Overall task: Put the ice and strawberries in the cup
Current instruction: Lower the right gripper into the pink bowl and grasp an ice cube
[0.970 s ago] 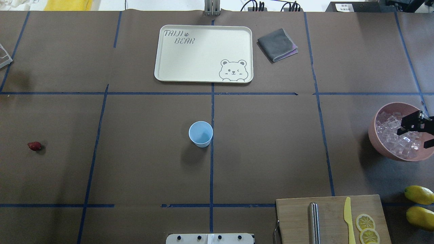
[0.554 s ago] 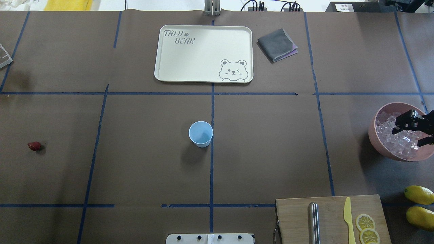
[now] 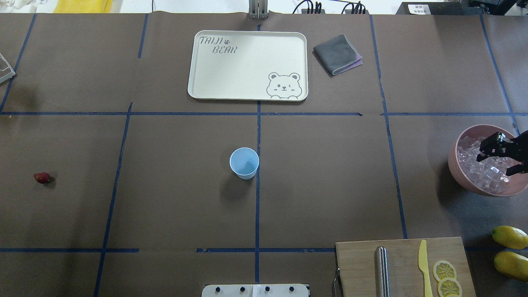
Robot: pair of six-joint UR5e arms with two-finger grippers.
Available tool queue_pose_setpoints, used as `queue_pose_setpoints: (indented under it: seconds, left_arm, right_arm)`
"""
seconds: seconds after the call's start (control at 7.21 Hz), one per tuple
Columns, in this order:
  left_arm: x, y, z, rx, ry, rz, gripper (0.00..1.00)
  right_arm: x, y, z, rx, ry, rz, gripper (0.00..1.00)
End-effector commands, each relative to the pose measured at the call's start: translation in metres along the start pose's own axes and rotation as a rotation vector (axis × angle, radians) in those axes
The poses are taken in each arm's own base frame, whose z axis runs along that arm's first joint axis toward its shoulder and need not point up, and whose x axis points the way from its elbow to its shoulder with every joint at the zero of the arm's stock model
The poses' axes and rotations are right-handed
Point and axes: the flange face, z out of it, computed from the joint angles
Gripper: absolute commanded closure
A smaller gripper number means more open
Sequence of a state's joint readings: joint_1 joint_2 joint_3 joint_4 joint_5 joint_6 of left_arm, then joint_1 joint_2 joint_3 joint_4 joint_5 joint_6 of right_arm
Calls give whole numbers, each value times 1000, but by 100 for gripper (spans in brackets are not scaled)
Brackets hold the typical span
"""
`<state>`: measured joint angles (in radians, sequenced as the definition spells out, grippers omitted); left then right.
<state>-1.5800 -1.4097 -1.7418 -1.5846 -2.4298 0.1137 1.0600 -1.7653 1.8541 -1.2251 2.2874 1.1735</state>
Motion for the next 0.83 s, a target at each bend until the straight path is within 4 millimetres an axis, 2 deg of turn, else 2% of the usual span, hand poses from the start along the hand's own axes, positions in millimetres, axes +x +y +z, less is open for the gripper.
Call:
queue_pose_setpoints:
  seconds: [0.0,0.69]
  left_arm:
    - [2,-1,-2,4,0,4,0]
    - [1,0,-1,1,0,0,0]
  right_arm:
    - [0,0,0,-3,0,3,18]
    - [1,3,5,-16,7,-4,18]
